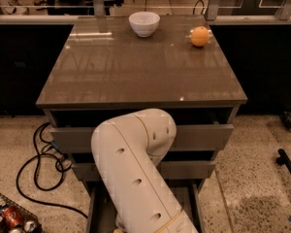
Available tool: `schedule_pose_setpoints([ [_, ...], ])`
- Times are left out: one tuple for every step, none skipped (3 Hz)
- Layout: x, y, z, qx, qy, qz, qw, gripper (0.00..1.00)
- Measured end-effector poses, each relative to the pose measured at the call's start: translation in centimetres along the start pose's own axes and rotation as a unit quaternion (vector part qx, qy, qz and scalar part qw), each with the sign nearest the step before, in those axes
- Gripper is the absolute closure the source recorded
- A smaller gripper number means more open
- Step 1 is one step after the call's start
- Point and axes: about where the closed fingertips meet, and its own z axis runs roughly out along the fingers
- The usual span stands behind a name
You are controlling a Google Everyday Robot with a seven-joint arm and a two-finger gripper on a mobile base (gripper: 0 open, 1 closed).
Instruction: Place water bottle into bottom drawer
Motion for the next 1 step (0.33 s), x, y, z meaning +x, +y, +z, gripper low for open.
schedule_pose_setpoints([
  [0.0,0.0,0.0,0.0,0.0,0.0,1.0,0.0],
])
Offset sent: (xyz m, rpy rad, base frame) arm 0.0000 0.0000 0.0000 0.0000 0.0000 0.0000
